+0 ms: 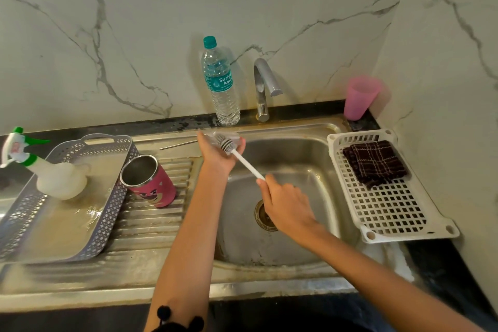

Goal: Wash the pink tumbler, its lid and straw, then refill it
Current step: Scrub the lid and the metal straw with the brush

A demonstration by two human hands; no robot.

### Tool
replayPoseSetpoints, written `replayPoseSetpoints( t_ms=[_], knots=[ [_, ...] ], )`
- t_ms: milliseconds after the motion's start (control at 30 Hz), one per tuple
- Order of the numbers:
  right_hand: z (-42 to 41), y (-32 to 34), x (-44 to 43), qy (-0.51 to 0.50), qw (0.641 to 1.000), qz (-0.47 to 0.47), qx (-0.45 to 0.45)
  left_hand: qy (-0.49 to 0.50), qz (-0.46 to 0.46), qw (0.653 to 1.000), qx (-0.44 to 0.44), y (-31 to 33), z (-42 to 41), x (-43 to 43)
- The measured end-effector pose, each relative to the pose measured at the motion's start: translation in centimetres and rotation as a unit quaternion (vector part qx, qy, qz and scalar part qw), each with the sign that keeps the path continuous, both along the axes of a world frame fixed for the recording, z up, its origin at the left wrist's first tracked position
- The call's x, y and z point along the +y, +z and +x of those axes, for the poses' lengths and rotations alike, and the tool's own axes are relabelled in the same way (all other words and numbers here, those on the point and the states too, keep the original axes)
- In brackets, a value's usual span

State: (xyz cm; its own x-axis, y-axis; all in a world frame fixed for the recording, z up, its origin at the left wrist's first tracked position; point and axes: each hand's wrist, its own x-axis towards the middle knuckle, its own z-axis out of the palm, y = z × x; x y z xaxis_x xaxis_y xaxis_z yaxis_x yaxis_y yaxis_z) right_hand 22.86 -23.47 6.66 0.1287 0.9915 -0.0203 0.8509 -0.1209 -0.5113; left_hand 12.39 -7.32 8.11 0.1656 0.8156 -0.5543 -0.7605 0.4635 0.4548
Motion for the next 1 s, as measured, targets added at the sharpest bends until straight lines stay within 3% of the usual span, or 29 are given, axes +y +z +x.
replayPoseSetpoints(
  t_ms=[133,267,533,700,833,1000],
  knots=[
    [1.3,0.5,0.8,0.023,0.995,0.034,-0.093,-0.048,0.0,0.999,0.017,-0.1,-0.9,0.3],
    [2.1,0.5,-0.1,0.037,0.99,0.042,-0.126,-0.071,0.006,0.997,0.03,-0.6,-2.1,0.5],
    [1.0,0.7,0.9,0.025,0.995,0.065,-0.068,-0.11,0.075,0.987,0.088,-0.8,-0.3,-2.0],
    [1.2,0.5,-0.6,0.02,0.998,0.042,-0.032,-0.092,0.1,0.989,0.063,-1.0,-1.7,-1.6],
    [1.5,1.4,0.4,-0.002,0.999,0.038,-0.008,-0.169,0.17,0.964,0.113,-1.2,-1.2,-3.1],
    [2.3,1.8,0.0,0.005,1.0,0.006,-0.013,-0.141,0.164,0.969,0.115,-1.5,-1.6,-2.8]
  ],
)
